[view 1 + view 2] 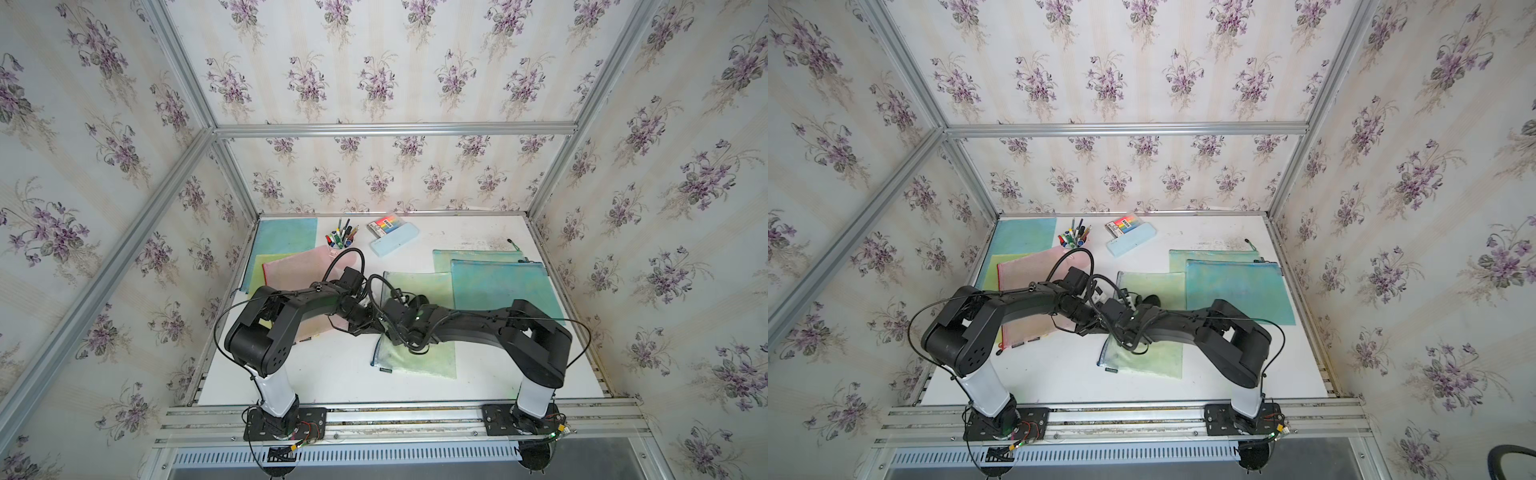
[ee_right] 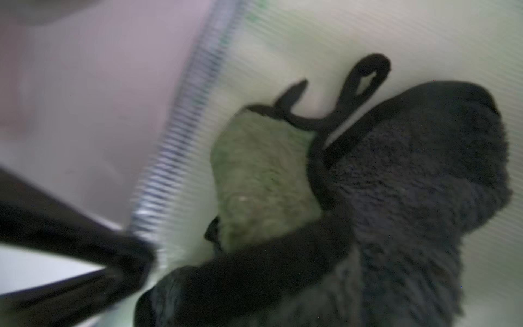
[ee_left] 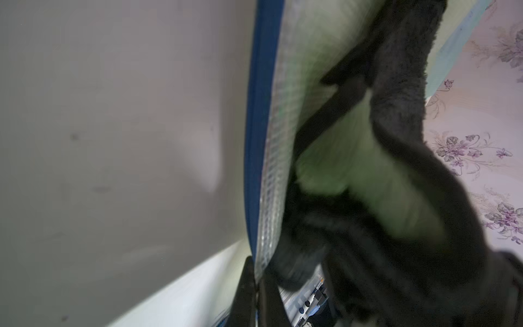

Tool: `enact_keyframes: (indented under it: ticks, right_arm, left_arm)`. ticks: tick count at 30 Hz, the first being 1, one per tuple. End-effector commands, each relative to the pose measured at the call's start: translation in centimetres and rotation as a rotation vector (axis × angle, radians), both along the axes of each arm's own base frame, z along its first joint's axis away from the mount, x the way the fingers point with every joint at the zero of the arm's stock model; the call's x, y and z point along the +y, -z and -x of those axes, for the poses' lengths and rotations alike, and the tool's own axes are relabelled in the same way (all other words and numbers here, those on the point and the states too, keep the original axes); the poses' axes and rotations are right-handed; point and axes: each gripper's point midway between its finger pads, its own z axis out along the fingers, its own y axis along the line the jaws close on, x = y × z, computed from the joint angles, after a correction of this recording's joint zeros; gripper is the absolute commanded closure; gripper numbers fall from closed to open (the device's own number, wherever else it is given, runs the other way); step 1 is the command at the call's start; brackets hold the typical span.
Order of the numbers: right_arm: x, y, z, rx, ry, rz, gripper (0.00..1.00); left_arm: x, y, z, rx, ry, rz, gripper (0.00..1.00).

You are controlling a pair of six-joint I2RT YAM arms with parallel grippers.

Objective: Wipe the document bag
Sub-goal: Wipe the dirt from the document bag.

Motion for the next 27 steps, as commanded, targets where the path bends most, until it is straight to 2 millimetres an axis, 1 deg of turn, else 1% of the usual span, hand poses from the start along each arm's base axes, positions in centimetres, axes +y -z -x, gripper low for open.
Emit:
enact_keyframes:
  ticks: [1,3,4,5,6,7,9,10,11,12,13,15,16,17,18,19,20,21,22,23,24,25,26,27]
  right_arm:
    - [-5.9,2.7,2.1,0.138,0.081,0.123,0.79]
    - [-9.9,2.3,0.8,0.112,0.198,0.132,0.79]
    - [-11.4,2.0,0.2,0.093,0.241,0.142,0.79]
    - [-12.0,1.7,-0.1,0.078,0.265,0.14,0.79]
    - [-11.5,1.4,-0.3,0.073,0.263,0.125,0.79]
    - [-9.7,1.2,-0.2,0.07,0.232,0.098,0.79]
    - [-5.0,0.8,0.9,0.049,0.104,0.106,0.79]
    - [-3.3,1.1,1.6,0.046,0.044,0.151,0.79]
    - [-2.7,1.5,2.0,0.042,0.01,0.202,0.79]
    - [-3.2,1.8,1.9,0.042,0.012,0.233,0.79]
    - [-4.4,2.2,1.8,0.04,0.03,0.251,0.79]
    - [-7.8,2.1,0.6,0.045,0.124,0.226,0.79]
    - [-9.9,1.7,-0.1,0.042,0.189,0.211,0.79]
    - [-11.4,1.1,-0.8,0.03,0.234,0.198,0.79]
    - [-12.1,0.3,-1.4,0.014,0.261,0.182,0.79]
    - [-12.0,-0.5,-1.9,-0.006,0.266,0.16,0.79]
    - [-11.0,-1.2,-2.1,-0.011,0.251,0.127,0.79]
    - [-9.6,-1.6,-2.0,-0.009,0.225,0.101,0.79]
    - [-7.6,-1.9,-1.6,-0.01,0.183,0.087,0.79]
    - [-5.0,-1.9,-0.7,-0.011,0.121,0.086,0.78]
    - [-2.9,-1.7,0.1,-0.004,0.07,0.091,0.78]
    - [-1.4,-1.0,1.0,0.01,0.028,0.118,0.78]
    - [-0.9,-0.2,1.6,0.018,0.009,0.15,0.78]
    - [-1.5,0.5,1.7,0.029,0.014,0.177,0.78]
  left_arm:
    - [-0.4,-0.5,-0.8,-0.035,-0.012,0.028,1.0]
    - [-0.3,-0.7,-0.6,-0.037,-0.017,0.032,1.0]
    - [-0.2,-0.7,-0.5,-0.037,-0.021,0.032,1.0]
    - [-0.1,-0.7,-0.4,-0.04,-0.027,0.034,1.0]
    - [0.0,-0.5,-0.3,-0.037,-0.035,0.037,1.0]
    - [0.0,-0.4,-0.3,-0.033,-0.04,0.042,1.0]
    - [0.0,-0.1,-0.1,-0.02,-0.042,0.044,1.0]
    - [0.0,-0.1,-0.1,-0.017,-0.045,0.045,1.0]
    - [0.0,0.0,-0.1,-0.016,-0.048,0.046,1.0]
    - [0.0,-0.1,-0.1,-0.02,-0.051,0.048,1.0]
    - [0.0,-0.1,-0.1,-0.024,-0.051,0.05,1.0]
    - [0.1,-0.2,-0.2,-0.028,-0.056,0.048,1.0]
    - [0.3,-0.2,-0.2,-0.03,-0.059,0.043,1.0]
    - [0.4,-0.2,-0.2,-0.03,-0.063,0.04,1.0]
    - [0.4,-0.1,-0.1,-0.031,-0.062,0.04,1.0]
    - [0.4,-0.1,-0.2,-0.032,-0.066,0.041,1.0]
    - [0.4,0.0,-0.1,-0.029,-0.067,0.044,1.0]
    - [0.4,0.2,-0.1,-0.025,-0.071,0.044,1.0]
    - [0.3,0.2,-0.1,-0.023,-0.073,0.049,1.0]
    - [0.3,0.4,-0.1,-0.018,-0.075,0.051,1.0]
    - [0.3,0.5,-0.1,-0.013,-0.077,0.054,1.0]
    - [0.2,0.5,-0.1,-0.01,-0.081,0.059,1.0]
    - [0.2,0.6,0.0,-0.007,-0.083,0.059,1.0]
    - [0.3,0.6,0.0,-0.009,-0.085,0.058,1.0]
